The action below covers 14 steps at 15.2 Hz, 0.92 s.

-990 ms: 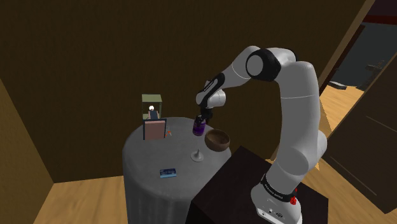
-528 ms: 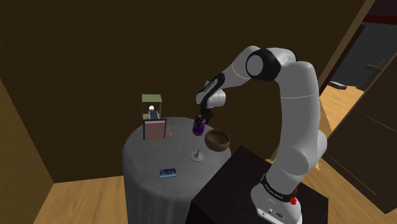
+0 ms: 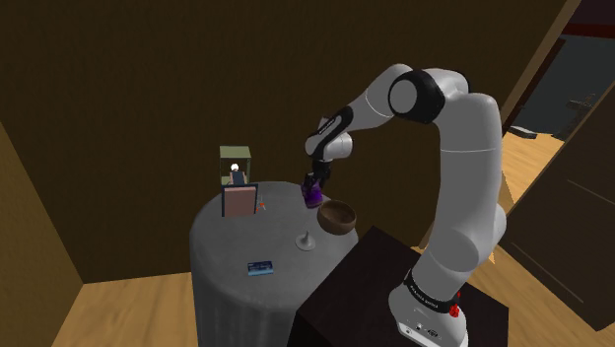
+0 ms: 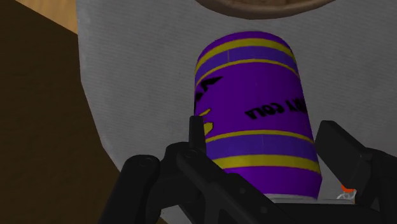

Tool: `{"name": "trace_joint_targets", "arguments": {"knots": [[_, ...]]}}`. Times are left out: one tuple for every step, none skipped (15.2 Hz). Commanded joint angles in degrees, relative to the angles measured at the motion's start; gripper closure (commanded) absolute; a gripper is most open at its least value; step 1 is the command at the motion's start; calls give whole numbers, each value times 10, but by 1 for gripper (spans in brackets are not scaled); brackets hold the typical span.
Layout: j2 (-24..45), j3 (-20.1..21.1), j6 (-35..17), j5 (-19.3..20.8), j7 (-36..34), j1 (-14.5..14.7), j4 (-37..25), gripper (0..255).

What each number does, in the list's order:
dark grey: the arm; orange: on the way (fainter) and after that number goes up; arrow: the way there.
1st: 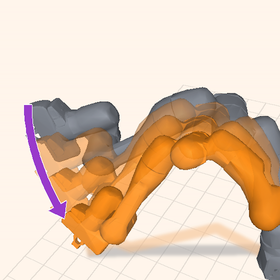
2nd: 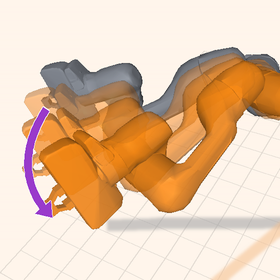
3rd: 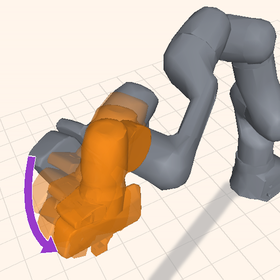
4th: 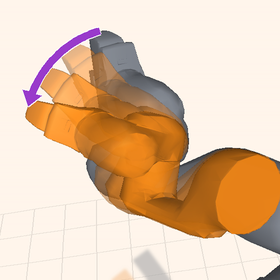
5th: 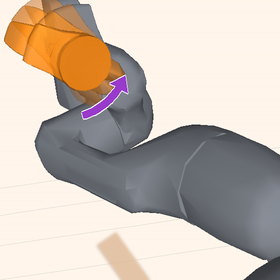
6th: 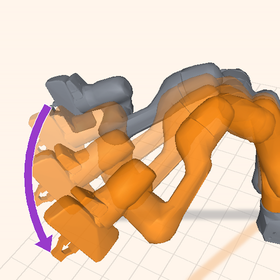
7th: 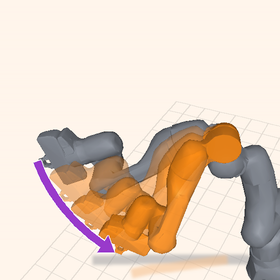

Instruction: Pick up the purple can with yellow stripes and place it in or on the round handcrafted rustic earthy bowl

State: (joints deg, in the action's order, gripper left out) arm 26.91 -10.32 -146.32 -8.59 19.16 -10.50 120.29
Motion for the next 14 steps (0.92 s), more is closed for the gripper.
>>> {"name": "trace_joint_targets", "arguments": {"knots": [[-14, -3, 12, 4, -3, 2, 1, 255], [-20, -5, 18, 6, -4, 3, 1, 255], [-26, -6, 24, 8, -6, 4, 1, 255], [-33, -7, 30, 10, -7, 5, 2, 255], [-39, -9, 36, 12, -9, 6, 2, 255], [-45, -10, 42, 14, -10, 7, 2, 255], [-51, -11, 48, 16, -11, 8, 1, 255], [-57, -12, 54, 18, -13, 9, 1, 255], [-63, -13, 61, 20, -14, 10, 1, 255], [-68, -14, 67, 22, -15, 11, 0, 255], [-74, -15, 73, 24, -17, 11, -1, 255], [-80, -16, 80, 26, -18, 12, -1, 255], [-85, -17, 86, 28, -19, 13, -2, 255], [-91, -18, 92, 30, -21, 13, -3, 255]]}}
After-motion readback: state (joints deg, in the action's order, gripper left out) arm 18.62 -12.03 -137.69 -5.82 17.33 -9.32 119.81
